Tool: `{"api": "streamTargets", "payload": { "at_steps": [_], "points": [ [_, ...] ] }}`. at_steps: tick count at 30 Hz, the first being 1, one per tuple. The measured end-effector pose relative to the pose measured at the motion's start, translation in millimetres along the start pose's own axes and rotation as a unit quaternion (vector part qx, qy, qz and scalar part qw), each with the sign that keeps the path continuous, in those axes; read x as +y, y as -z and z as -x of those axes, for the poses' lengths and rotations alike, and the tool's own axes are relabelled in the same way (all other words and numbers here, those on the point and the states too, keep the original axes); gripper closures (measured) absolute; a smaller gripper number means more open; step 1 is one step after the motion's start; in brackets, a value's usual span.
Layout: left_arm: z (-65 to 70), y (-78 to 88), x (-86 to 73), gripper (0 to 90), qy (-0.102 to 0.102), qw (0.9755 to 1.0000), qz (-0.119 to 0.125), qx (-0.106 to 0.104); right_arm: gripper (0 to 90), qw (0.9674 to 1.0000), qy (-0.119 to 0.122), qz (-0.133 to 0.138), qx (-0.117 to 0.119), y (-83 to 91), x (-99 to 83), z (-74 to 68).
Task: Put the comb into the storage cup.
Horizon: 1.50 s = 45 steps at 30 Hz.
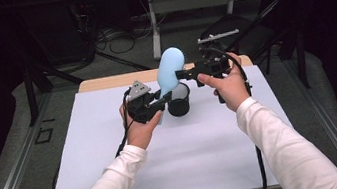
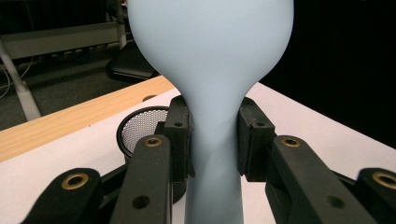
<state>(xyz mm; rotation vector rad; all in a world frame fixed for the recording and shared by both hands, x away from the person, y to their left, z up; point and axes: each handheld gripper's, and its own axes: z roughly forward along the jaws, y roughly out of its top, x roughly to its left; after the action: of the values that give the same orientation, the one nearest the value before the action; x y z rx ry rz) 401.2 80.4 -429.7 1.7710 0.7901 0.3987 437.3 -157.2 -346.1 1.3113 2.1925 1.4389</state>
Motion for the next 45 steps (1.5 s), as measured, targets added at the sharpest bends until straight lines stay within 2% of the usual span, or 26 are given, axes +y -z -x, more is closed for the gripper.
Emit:
{"api": "streamTargets", "payload": {
  "at_steps": [17, 37, 45],
  "points": [
    [2.6, -2.2, -2.1, 69.7, 0.0, 1.0, 0.0, -0.005, 14.0, 1.0, -0.001, -0.002, -0.009, -9.1, 5.9, -0.2],
    [4.5, -2.5, -2.3, 69.7, -0.001, 1.0, 0.002, -0.008, 14.3, 1.0, -0.006, -0.005, 0.002, -20.6, 10.6, -4.3],
    [5.5, -3.0, -2.4, 69.7, -0.002, 1.0, 0.001, -0.009, 14.3, 0.9998, -0.017, -0.007, 0.007, -25.3, 10.8, -1.7]
  ]
}}
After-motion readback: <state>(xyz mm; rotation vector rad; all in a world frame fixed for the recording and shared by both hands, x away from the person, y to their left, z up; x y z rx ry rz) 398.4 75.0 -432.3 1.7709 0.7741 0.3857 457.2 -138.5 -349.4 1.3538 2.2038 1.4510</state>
